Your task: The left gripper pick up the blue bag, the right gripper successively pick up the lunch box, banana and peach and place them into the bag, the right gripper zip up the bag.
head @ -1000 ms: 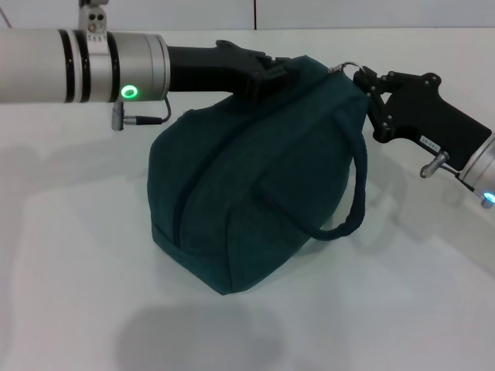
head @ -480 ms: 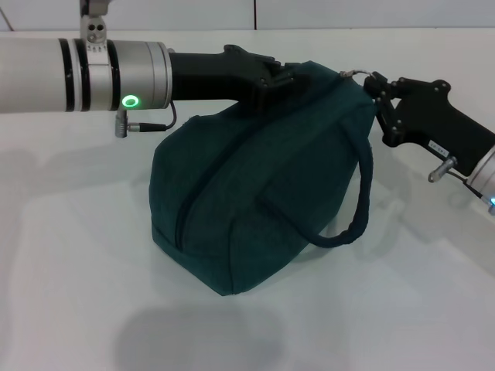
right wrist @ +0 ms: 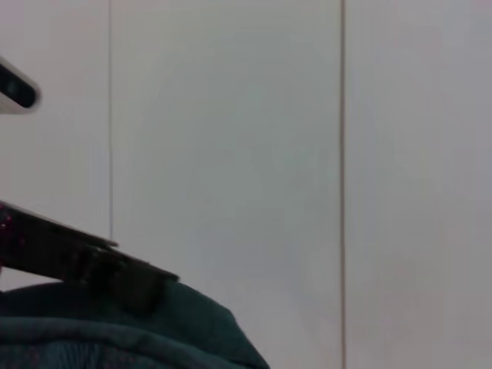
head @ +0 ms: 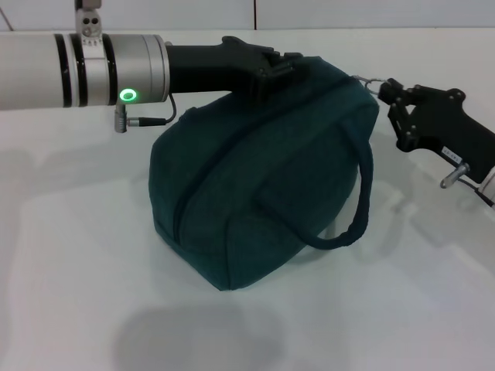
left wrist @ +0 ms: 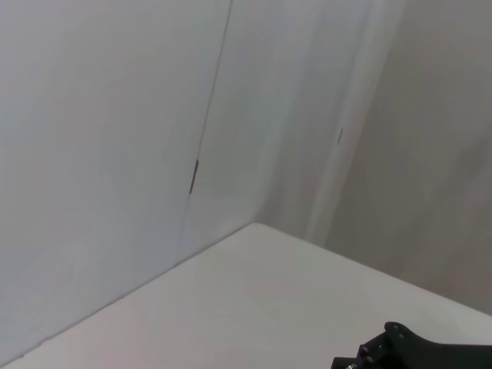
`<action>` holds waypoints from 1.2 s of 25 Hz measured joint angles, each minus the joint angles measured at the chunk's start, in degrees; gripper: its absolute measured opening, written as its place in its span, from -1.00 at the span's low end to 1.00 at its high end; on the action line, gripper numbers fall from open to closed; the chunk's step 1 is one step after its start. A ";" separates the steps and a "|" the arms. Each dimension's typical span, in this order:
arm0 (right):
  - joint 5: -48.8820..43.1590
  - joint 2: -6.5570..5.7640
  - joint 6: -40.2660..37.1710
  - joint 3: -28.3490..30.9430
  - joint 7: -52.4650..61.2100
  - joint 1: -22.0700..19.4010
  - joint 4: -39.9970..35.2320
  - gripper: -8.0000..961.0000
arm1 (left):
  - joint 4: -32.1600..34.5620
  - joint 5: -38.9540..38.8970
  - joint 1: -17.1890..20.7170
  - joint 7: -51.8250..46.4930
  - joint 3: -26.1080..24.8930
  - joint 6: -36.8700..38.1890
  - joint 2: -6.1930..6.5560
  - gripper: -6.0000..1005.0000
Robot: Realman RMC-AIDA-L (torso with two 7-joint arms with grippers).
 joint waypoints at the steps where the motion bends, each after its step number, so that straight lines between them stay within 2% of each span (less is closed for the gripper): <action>1: 0.41 -0.01 0.09 0.00 0.00 -0.14 0.26 -0.94 | 0.04 -0.19 0.02 -0.02 -0.01 0.00 0.03 -0.75; 13: 0.25 -0.18 4.95 -1.46 2.42 0.01 0.36 -0.93 | 0.00 -2.22 0.30 0.11 -0.05 -0.04 0.07 -0.76; 24: 0.19 -0.75 -0.56 -1.05 5.30 -1.42 0.38 -0.76 | 0.06 -4.10 1.35 0.36 0.13 -0.01 -0.15 -0.76; 27: 0.40 -1.08 -3.68 -0.88 5.35 -2.91 0.52 -0.28 | -0.20 -6.28 2.26 0.59 0.22 0.44 -0.22 -0.77; 30: 0.41 -1.82 -9.10 0.04 6.59 -4.15 0.48 -0.01 | -0.72 -11.80 4.48 3.17 0.25 2.07 -0.27 -0.76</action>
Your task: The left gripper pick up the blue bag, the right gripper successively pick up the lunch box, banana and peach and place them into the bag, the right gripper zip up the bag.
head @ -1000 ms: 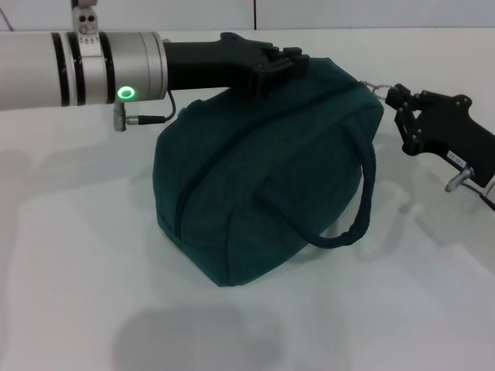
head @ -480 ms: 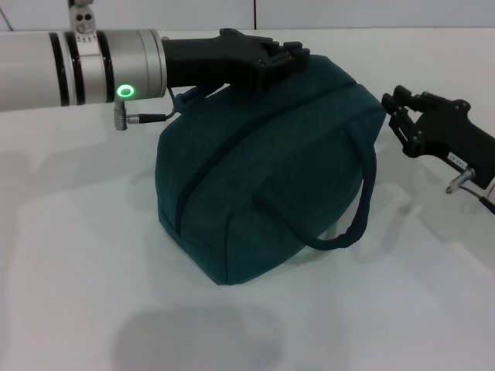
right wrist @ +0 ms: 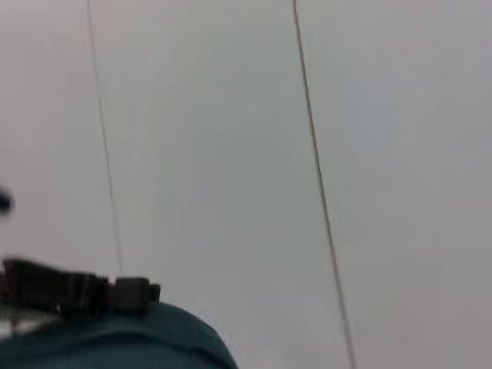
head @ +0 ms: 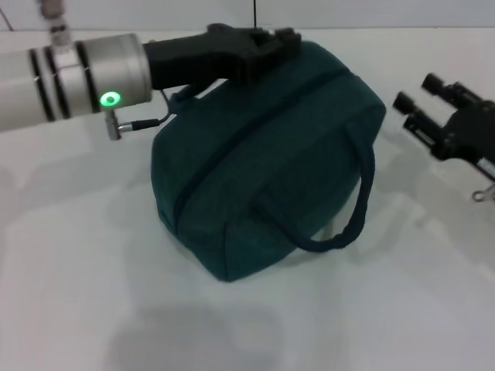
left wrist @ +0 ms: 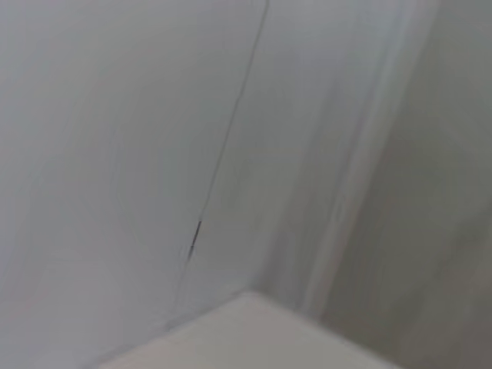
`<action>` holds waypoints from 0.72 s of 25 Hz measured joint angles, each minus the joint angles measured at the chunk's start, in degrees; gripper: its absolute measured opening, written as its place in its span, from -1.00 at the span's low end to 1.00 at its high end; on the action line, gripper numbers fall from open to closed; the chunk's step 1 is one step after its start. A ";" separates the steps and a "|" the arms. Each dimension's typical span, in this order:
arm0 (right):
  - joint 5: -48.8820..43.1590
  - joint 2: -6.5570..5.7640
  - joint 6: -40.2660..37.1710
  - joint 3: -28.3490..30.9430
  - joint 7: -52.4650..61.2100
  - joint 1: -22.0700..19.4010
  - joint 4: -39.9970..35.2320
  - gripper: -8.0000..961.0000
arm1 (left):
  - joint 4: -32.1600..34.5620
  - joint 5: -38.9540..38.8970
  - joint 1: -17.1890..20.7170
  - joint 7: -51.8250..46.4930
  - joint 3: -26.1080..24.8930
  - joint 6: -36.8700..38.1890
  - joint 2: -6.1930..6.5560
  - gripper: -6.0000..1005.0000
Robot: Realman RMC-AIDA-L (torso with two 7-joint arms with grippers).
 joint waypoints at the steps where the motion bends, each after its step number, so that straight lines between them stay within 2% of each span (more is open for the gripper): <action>1: -0.13 -0.36 -1.92 0.22 1.29 -0.19 -0.04 0.08 | -0.46 -2.90 0.96 2.11 0.01 1.36 0.00 -0.76; 2: -0.27 -1.05 -4.31 0.37 3.38 -0.26 -0.23 0.17 | -1.00 -5.71 1.93 4.47 -0.01 2.86 0.02 -0.76; 5: -2.87 -3.30 -10.34 0.24 9.60 0.33 -0.68 0.15 | -3.71 -13.65 4.52 13.92 -0.04 10.02 0.02 -0.72; 7: -6.95 -5.37 -16.53 0.39 13.99 1.70 -0.75 0.14 | -6.25 -17.60 6.38 21.33 0.03 15.66 -0.03 -0.65; 10: -9.19 -6.88 -22.19 0.68 16.12 2.92 -0.78 0.15 | -8.70 -21.43 9.01 26.45 0.05 19.54 -0.09 -0.55; 12: -9.31 -6.90 -22.85 1.97 16.38 3.10 -0.73 0.16 | -9.65 -21.96 9.34 26.44 0.04 19.41 0.07 -0.48; 15: -9.76 -6.05 -21.83 4.35 16.39 3.09 -0.36 0.16 | -11.25 -20.61 8.57 26.15 -0.14 18.95 0.40 -0.37; 18: -10.25 -5.83 -21.45 4.55 16.17 2.90 -0.65 0.16 | -10.91 -19.72 8.70 26.70 -0.32 19.65 0.42 -0.09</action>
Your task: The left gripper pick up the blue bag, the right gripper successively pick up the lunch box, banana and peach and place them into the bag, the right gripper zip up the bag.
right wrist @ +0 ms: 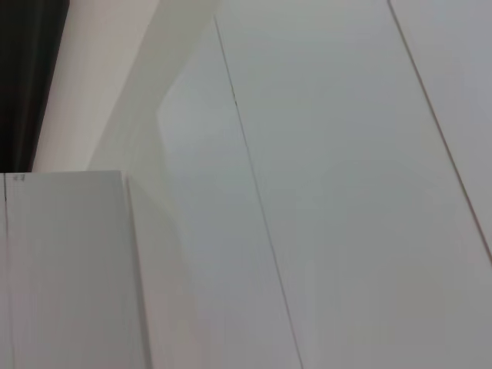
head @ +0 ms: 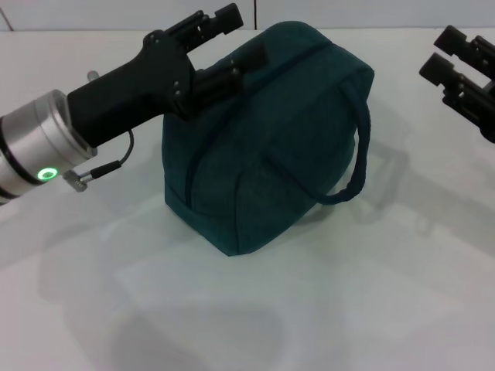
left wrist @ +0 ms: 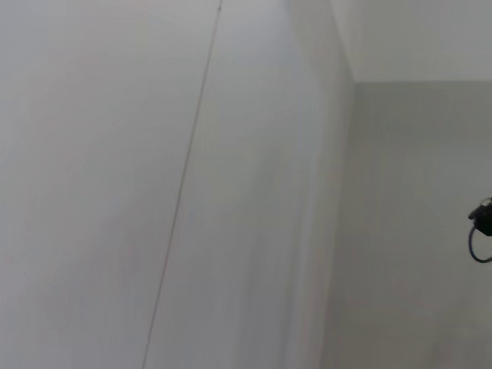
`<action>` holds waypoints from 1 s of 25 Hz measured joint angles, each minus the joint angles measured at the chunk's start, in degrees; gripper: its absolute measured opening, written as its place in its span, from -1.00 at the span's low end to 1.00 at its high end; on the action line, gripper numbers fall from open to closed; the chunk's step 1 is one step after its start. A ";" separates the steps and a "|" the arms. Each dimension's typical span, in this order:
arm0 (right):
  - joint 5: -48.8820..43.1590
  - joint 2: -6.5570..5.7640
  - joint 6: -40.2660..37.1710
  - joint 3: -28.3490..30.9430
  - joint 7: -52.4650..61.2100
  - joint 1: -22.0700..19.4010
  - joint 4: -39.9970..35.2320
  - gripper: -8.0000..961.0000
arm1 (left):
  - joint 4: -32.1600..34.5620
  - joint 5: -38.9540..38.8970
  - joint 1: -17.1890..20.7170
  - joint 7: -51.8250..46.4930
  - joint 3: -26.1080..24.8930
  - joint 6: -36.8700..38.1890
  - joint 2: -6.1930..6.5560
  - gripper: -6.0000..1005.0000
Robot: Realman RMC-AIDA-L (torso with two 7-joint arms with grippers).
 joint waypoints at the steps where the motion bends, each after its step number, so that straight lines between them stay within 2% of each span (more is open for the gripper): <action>1: -0.49 -0.14 -0.02 0.00 0.02 -0.02 -0.06 0.16 | 0.22 0.01 0.32 0.50 0.02 0.35 -0.03 0.01; 9: -6.15 -0.32 1.30 0.02 0.35 0.75 -0.12 0.15 | -3.31 -0.40 2.10 9.00 0.24 1.32 -0.52 0.63; 13: -8.66 -0.13 3.12 0.04 0.46 1.63 -0.15 0.16 | -8.77 -1.77 2.46 17.55 0.12 2.65 -0.64 0.63; 19: -10.14 1.09 7.76 0.01 -0.60 2.24 -0.15 0.19 | -14.05 -2.36 2.98 24.61 -0.05 2.97 -0.53 0.63; 25: -11.98 1.81 9.86 0.01 -1.29 3.32 -0.83 0.21 | -15.35 -2.40 4.51 29.10 0.12 3.14 -0.64 0.63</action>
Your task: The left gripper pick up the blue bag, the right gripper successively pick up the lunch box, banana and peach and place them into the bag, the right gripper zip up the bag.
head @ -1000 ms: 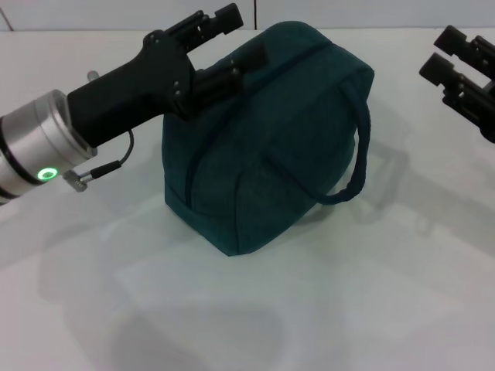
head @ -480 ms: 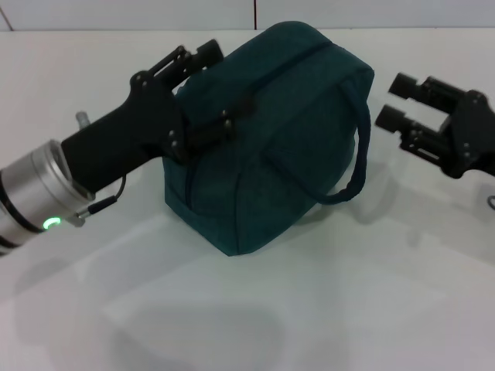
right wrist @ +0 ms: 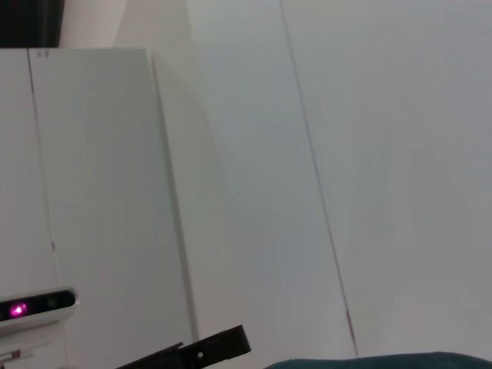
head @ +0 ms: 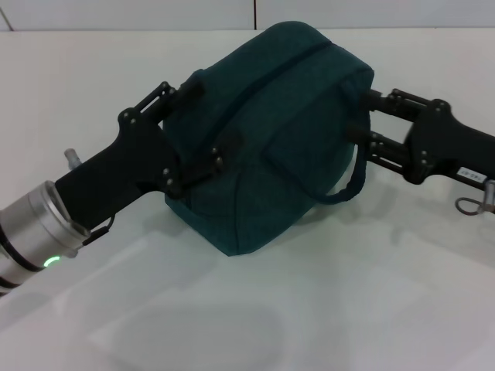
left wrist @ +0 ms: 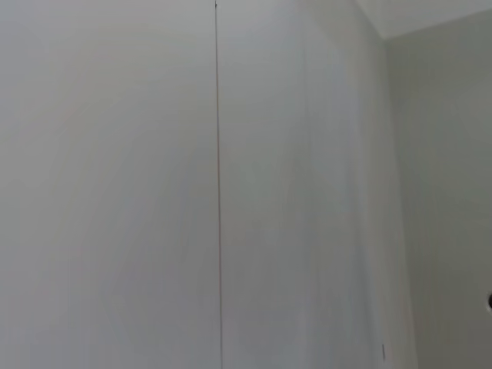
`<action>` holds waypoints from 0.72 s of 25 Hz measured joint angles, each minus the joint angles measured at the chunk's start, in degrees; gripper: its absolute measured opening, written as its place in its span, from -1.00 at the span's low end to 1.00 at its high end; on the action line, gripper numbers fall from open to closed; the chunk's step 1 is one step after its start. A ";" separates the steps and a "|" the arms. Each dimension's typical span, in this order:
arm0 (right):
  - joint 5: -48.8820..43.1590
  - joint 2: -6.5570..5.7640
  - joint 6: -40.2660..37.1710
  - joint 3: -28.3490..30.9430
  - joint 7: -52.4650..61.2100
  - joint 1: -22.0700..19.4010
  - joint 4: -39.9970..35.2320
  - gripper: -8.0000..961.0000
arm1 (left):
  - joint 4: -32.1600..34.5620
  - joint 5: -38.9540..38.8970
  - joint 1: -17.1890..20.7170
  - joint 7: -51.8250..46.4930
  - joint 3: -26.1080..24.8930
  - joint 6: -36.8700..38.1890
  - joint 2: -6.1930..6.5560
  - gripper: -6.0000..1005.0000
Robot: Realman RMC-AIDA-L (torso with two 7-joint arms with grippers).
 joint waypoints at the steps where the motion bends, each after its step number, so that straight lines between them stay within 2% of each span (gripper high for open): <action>1: -0.40 0.11 0.30 0.00 -0.27 0.17 -0.24 0.21 | -0.18 -0.05 0.13 0.11 -0.01 0.01 0.00 0.63; 7: -1.57 0.42 0.12 0.01 -1.81 0.03 -1.15 0.23 | -0.55 0.08 0.99 0.47 0.26 0.52 0.27 0.63; 11: -7.38 0.04 -1.19 0.02 -2.61 -0.35 -3.60 0.25 | -0.15 1.83 1.41 0.51 0.49 2.04 0.59 0.63; 16: -10.90 0.18 -2.33 0.31 -5.65 -1.63 -6.05 0.65 | 2.15 6.04 2.34 0.98 0.54 3.78 0.58 0.63; 18: -11.01 0.26 -2.38 0.57 -6.60 -2.01 -6.41 0.74 | 2.25 6.32 2.63 1.04 0.42 4.25 0.56 0.63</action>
